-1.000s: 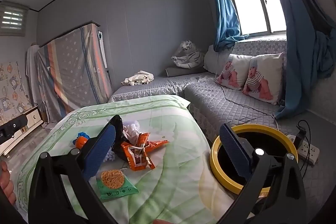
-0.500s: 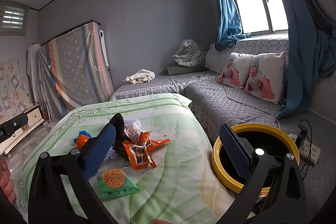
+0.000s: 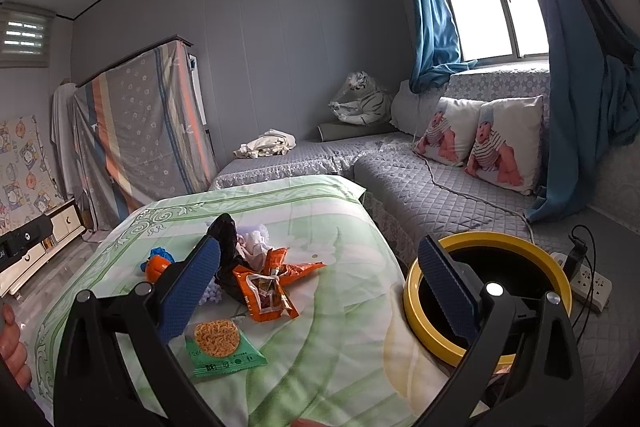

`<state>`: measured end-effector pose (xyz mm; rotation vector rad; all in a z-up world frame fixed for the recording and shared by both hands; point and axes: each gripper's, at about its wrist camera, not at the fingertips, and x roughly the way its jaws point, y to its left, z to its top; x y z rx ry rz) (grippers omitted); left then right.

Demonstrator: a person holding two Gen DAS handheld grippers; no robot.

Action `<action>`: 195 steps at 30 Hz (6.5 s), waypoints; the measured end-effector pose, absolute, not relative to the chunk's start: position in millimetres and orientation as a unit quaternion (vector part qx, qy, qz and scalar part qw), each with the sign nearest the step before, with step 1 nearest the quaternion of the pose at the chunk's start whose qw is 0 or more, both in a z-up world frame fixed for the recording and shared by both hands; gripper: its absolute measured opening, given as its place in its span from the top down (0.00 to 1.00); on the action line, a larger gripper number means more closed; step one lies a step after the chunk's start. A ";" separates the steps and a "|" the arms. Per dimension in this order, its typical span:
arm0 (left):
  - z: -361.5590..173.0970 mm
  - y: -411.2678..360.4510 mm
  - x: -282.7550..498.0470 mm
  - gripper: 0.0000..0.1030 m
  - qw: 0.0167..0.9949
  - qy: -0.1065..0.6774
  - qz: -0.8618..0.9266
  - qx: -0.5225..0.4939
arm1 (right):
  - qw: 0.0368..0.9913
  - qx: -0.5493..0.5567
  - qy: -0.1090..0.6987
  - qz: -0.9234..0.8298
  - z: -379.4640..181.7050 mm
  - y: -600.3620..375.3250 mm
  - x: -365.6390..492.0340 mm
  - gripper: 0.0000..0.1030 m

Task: Collect trash

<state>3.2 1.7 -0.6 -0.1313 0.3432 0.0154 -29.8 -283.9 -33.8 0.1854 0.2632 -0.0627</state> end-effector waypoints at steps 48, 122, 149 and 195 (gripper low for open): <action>-8.3 0.9 4.9 0.07 0.981 0.181 0.002 -0.075 | 0.985 0.093 0.142 -0.026 -37.6 -280.8 -24.5 0.08; -136.4 -1.8 138.0 0.37 0.880 0.443 -0.157 -0.058 | 0.895 0.014 0.360 0.262 -135.5 -206.3 80.4 0.30; -94.5 73.9 105.6 0.74 0.936 0.332 -0.009 -0.115 | 0.907 0.027 0.338 0.249 -111.2 -215.8 64.3 0.58; 10.9 -38.7 78.2 0.74 0.963 0.199 -0.173 -0.057 | 0.962 0.113 0.202 0.146 13.7 -328.2 -1.3 0.64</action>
